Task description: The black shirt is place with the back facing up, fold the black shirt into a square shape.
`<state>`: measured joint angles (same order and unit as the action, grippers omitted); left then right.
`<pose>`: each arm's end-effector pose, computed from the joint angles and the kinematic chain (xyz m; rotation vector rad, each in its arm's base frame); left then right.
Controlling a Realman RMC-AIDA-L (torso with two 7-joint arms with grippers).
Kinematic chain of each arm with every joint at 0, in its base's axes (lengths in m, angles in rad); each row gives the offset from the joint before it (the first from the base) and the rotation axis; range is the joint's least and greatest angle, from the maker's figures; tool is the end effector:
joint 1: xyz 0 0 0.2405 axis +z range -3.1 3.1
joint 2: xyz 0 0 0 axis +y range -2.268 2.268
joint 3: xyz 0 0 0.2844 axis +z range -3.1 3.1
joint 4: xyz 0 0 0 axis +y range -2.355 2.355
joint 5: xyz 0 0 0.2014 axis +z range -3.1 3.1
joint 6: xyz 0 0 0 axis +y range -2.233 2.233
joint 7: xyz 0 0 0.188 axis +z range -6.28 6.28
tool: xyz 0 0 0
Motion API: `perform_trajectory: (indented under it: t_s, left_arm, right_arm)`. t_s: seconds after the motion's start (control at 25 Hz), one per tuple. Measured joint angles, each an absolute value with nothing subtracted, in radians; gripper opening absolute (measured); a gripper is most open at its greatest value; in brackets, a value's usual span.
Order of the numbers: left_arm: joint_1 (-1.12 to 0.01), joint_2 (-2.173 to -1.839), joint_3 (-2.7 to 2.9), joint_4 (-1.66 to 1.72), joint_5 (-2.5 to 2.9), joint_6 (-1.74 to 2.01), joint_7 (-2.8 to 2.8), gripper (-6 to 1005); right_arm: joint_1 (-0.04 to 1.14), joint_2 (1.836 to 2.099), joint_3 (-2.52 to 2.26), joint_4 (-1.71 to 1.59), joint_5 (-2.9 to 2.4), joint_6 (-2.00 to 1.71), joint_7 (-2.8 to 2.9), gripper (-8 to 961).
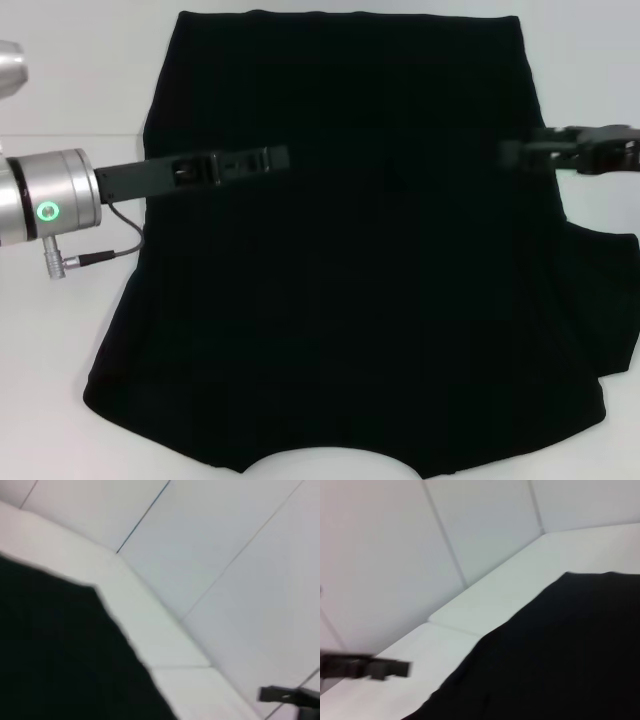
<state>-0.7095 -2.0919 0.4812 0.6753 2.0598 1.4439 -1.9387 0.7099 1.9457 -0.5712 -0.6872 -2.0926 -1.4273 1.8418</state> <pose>-0.2174 0.4232 -0.0263 -2.4220 -1.2402 -0.9137 0.2454 0.4420 0.0263 -2.4746 0.9802 0.6415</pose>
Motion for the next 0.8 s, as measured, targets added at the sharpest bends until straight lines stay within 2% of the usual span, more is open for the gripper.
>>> perform_trajectory:
  t_s: [0.12,0.24,0.32,0.52,0.8]
  left_arm:
    - [-0.692,-2.099,0.484,0.652,1.97,1.498,-1.799,595]
    - [-0.685,-2.122,0.488,0.618,1.923,1.544,-1.629,712]
    - [-0.686,-2.142,0.504,0.6,1.918,1.554,-1.504,790]
    - [-0.686,-2.166,0.658,0.568,1.929,1.488,-1.262,909]
    - [-0.685,-2.168,0.808,0.565,1.94,1.411,-1.159,909]
  right_arm:
    - [0.7,1.895,-0.575,-0.687,-2.105,-1.427,1.975,914]
    - [0.695,1.848,-0.586,-0.692,-2.169,-1.454,2.138,915]
    - [0.693,1.83,-0.582,-0.714,-2.246,-1.486,2.234,915]
    - [0.681,1.816,-0.571,-0.793,-2.404,-1.604,2.412,912]
    - [0.668,1.81,-0.562,-0.807,-2.55,-1.708,2.533,895]
